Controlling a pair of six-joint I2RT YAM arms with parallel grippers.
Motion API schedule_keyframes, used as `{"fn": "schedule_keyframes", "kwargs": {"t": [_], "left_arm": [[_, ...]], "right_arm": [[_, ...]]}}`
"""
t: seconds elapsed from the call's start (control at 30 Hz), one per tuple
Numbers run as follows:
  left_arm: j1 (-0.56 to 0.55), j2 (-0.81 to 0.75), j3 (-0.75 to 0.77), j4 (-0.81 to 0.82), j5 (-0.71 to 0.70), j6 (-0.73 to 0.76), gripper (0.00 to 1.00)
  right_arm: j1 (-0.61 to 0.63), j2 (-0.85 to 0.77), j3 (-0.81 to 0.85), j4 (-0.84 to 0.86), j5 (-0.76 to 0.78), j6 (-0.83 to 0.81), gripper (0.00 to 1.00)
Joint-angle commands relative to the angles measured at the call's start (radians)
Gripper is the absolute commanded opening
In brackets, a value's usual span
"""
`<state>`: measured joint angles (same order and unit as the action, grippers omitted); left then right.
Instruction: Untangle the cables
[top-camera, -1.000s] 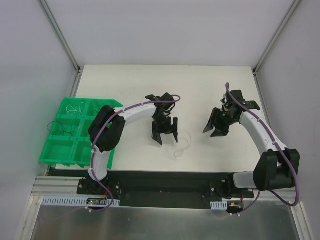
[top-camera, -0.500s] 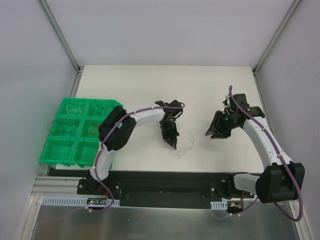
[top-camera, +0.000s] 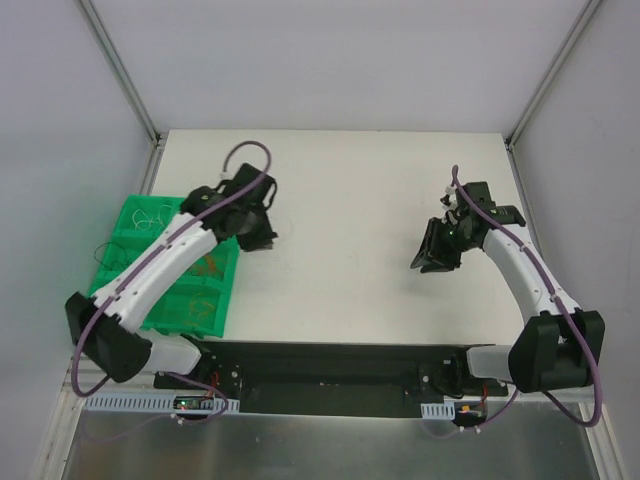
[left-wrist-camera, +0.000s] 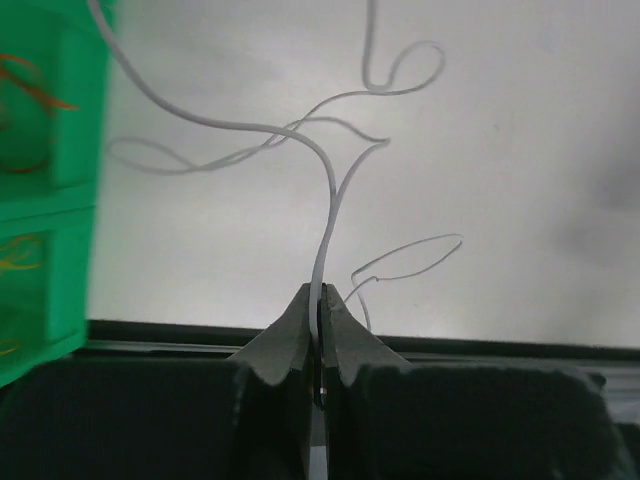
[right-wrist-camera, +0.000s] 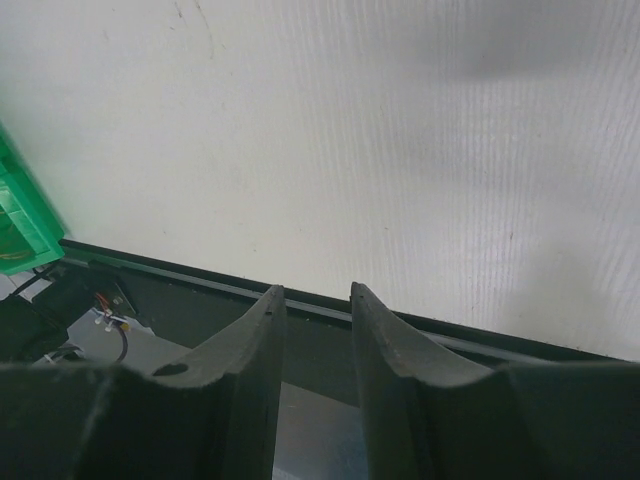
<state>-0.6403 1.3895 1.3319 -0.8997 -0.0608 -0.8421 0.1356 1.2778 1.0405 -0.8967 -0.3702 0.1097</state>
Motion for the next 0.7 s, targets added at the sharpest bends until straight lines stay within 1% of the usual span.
{"fn": "schedule_keyframes", "kwargs": {"t": [0.0, 0.03, 0.13, 0.27, 0.3, 0.37, 0.4, 0.47, 0.57, 0.67], "left_arm": [[0.128, -0.134, 0.078, -0.327, -0.281, 0.086, 0.0], [0.175, -0.17, 0.105, -0.372, -0.319, 0.11, 0.0], [0.336, -0.205, 0.17, -0.468, -0.381, 0.162, 0.0], [0.566, -0.222, 0.153, -0.547, -0.471, 0.192, 0.0], [0.608, -0.221, 0.142, -0.554, -0.496, 0.184, 0.0], [0.633, -0.219, 0.138, -0.585, -0.563, 0.12, 0.0], [0.69, -0.216, 0.13, -0.6, -0.573, 0.089, 0.0], [0.793, -0.205, 0.107, -0.601, -0.565, 0.057, 0.0], [0.882, -0.182, 0.063, -0.558, -0.591, 0.07, 0.0], [0.994, -0.153, 0.014, -0.522, -0.6, 0.074, 0.0]], "right_arm": [[-0.004, 0.057, 0.079, -0.008, -0.036, -0.038, 0.34], [-0.005, 0.069, 0.087, -0.005, -0.045, -0.033, 0.34], [-0.002, 0.098, 0.121, -0.005, -0.065, -0.021, 0.34], [0.007, 0.14, 0.167, -0.027, -0.075, -0.027, 0.33], [0.01, 0.146, 0.177, -0.034, -0.075, -0.027, 0.33], [0.015, 0.155, 0.188, -0.047, -0.076, -0.027, 0.33], [0.018, 0.158, 0.193, -0.051, -0.079, -0.027, 0.33], [0.03, 0.164, 0.204, -0.064, -0.084, -0.024, 0.33], [0.064, 0.172, 0.223, -0.093, -0.081, -0.024, 0.32], [0.088, 0.166, 0.227, -0.108, -0.069, -0.024, 0.32]]}}
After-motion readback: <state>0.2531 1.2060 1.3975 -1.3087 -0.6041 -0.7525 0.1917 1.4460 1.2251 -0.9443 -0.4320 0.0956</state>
